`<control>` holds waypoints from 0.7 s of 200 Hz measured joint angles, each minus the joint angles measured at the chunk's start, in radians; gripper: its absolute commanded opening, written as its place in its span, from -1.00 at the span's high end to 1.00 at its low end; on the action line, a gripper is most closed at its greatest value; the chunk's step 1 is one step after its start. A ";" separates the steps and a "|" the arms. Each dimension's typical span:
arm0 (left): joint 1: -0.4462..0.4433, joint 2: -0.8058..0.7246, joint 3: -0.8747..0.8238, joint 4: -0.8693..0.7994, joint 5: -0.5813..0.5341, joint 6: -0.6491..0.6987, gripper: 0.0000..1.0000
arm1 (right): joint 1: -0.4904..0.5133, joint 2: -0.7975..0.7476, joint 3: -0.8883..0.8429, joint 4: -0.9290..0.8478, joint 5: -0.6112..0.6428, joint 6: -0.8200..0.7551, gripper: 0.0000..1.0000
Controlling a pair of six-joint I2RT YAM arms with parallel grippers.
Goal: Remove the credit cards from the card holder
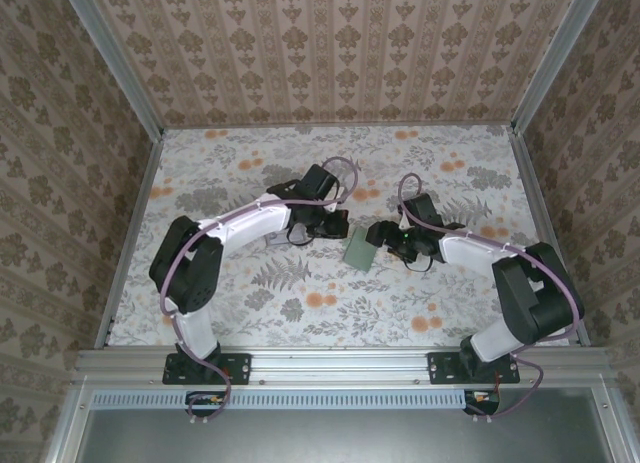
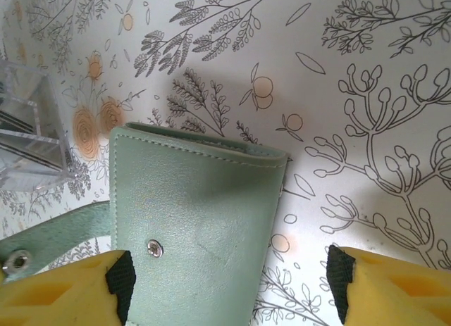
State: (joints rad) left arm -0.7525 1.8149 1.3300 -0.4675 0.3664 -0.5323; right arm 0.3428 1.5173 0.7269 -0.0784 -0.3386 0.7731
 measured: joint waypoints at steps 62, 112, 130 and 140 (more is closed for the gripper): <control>-0.032 -0.042 0.050 -0.019 0.013 -0.008 1.00 | 0.005 -0.006 0.001 0.001 -0.060 -0.011 -0.48; -0.040 -0.042 0.052 -0.020 0.019 -0.016 1.00 | 0.007 -0.006 0.000 0.090 -0.132 0.029 -0.48; -0.041 -0.042 0.052 -0.020 0.022 -0.016 1.00 | 0.007 -0.006 0.000 0.109 -0.151 0.039 -0.42; -0.043 -0.042 0.052 -0.020 0.023 -0.016 1.00 | 0.008 -0.006 0.000 0.108 -0.156 0.039 -0.32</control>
State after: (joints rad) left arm -0.7956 1.7733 1.3819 -0.4877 0.3889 -0.5480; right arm 0.3504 1.5116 0.7273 0.0296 -0.4950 0.8124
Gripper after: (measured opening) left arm 0.043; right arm 0.712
